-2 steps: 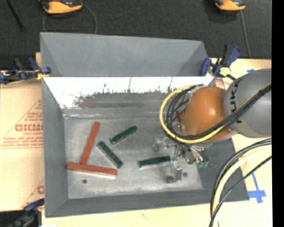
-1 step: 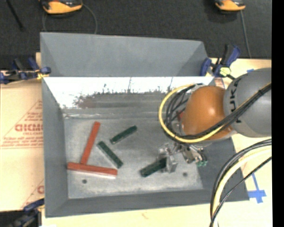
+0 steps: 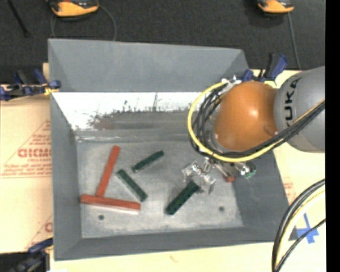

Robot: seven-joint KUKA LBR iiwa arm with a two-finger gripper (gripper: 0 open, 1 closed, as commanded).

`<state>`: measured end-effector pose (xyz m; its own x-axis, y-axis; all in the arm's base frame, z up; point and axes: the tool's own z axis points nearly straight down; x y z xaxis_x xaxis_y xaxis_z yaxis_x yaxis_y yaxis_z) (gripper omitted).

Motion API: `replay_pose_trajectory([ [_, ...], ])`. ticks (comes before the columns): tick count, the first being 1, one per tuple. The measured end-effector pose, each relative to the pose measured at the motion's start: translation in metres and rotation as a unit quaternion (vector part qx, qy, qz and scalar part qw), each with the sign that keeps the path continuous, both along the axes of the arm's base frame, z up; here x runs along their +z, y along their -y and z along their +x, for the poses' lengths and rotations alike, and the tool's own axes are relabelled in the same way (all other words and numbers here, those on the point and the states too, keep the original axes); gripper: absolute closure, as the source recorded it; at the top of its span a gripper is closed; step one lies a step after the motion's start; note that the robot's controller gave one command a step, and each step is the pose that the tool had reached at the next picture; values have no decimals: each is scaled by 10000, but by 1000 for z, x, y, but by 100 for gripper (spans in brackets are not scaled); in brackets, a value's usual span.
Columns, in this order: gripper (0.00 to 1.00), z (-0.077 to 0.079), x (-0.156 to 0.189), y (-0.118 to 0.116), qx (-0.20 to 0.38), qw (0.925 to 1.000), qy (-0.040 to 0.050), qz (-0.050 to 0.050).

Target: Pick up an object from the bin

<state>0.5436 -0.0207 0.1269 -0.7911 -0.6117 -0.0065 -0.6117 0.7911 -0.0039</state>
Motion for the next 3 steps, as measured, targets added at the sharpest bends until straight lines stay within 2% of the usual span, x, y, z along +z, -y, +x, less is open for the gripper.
replay_pose_trajectory([
  [1,0,-1,-1,0,-17,10000,-19,8],
  [2,0,16,-56,-8,1436,9896,-33,-7],
  [3,100,17,-54,-9,1410,9900,-22,4],
])
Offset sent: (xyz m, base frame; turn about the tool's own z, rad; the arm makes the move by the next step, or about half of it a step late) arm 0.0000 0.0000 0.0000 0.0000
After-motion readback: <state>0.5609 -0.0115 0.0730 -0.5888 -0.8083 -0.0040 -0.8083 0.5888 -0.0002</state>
